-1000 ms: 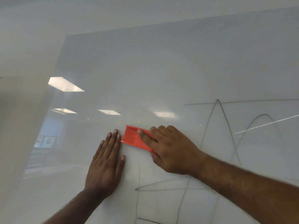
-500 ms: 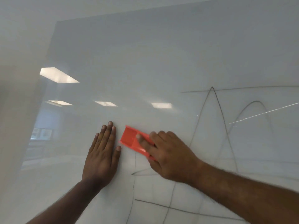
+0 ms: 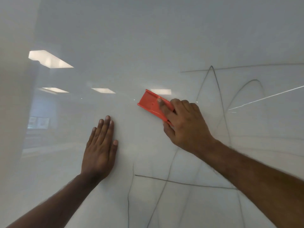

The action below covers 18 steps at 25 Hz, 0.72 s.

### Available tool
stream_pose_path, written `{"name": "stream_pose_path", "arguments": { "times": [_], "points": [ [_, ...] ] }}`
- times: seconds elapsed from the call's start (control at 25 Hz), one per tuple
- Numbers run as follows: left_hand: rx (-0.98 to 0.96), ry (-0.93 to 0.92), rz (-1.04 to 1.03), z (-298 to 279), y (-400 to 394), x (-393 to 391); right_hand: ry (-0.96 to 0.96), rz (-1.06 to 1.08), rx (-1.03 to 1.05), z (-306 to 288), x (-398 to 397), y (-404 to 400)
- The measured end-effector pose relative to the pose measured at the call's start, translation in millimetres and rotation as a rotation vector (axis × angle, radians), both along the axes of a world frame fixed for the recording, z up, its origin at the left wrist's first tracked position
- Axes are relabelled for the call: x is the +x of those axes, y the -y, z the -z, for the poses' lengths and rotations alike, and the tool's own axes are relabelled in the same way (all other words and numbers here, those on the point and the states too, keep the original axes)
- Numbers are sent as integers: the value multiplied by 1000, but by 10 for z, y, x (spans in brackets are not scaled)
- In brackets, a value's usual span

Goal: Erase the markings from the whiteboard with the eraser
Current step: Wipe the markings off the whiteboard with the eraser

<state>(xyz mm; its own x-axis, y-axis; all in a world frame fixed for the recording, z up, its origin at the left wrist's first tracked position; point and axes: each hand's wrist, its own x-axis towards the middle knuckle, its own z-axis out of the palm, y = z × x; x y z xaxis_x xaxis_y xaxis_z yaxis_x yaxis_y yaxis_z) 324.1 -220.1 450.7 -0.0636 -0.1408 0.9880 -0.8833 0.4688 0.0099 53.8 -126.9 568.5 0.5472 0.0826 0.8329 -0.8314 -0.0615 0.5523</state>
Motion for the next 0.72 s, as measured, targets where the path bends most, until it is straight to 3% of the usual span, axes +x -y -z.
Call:
{"name": "stream_pose_path", "arguments": {
  "times": [0.12, 0.28, 0.36, 0.44, 0.52, 0.6, 0.72],
  "points": [
    [15, 13, 5, 107, -3, 23, 68, -118, 122, 601, 216, 10],
    [5, 35, 8, 251, -9, 59, -439, -77, 232, 1686, 196, 55],
    [8, 47, 0, 358, -14, 77, -623, -64, 229, 1855, 41, 68],
    [14, 46, -6, 475, -11, 86, -661, -80, 182, 1698, -71, 82],
    [25, 47, -9, 564, -15, 94, -519, -83, 120, 1362, -123, 54],
    [30, 42, -14, 611, -33, 83, -257, -34, 21, 1050, -107, 20],
    [37, 39, -23, 680, -39, 64, 58, -28, 41, 1055, 55, 6]
  ]
}}
